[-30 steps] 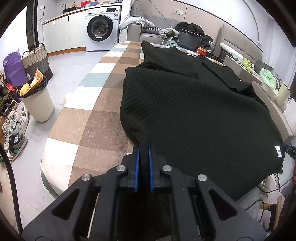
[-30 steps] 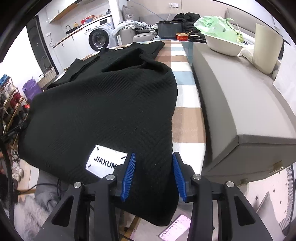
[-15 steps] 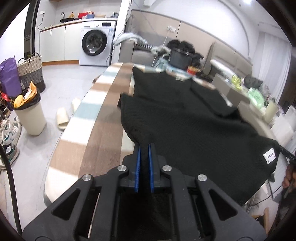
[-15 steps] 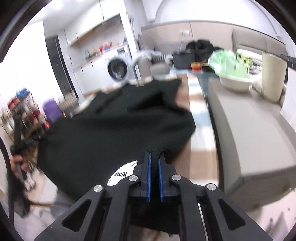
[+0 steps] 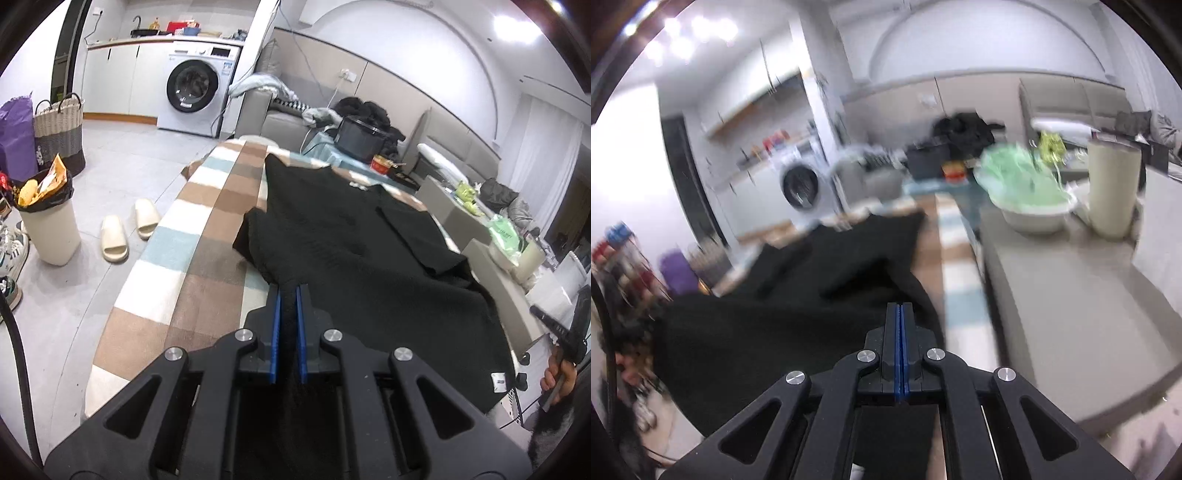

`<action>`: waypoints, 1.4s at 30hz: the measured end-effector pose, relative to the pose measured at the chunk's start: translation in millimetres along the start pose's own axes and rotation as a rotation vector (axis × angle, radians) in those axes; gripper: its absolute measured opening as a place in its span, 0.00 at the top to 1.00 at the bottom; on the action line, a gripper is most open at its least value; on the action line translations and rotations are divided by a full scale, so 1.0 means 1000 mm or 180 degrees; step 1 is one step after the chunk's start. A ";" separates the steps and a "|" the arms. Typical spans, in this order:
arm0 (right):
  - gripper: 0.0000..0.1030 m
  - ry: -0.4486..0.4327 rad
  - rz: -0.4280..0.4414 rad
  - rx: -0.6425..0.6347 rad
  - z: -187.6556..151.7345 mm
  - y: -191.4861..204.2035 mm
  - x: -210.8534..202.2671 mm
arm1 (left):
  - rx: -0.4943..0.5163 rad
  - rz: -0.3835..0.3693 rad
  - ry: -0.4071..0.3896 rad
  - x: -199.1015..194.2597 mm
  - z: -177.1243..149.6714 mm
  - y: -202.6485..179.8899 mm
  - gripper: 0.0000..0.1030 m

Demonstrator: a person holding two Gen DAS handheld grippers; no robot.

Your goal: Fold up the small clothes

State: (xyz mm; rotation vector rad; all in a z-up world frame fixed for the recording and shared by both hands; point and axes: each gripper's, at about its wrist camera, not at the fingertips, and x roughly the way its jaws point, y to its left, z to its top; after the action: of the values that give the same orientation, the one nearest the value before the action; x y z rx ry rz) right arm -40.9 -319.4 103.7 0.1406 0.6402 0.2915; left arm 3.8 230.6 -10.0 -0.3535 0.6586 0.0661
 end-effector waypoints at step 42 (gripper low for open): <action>0.97 -0.0261 0.0604 0.0337 0.017 -0.002 0.013 | -0.0017 -0.0115 0.0112 0.023 0.019 0.007 0.98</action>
State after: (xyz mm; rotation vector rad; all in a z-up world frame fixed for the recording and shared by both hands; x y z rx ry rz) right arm -20.5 -318.3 109.1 0.3145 0.5616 0.4328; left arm 32.2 242.9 -12.4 -0.3722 0.6867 0.0272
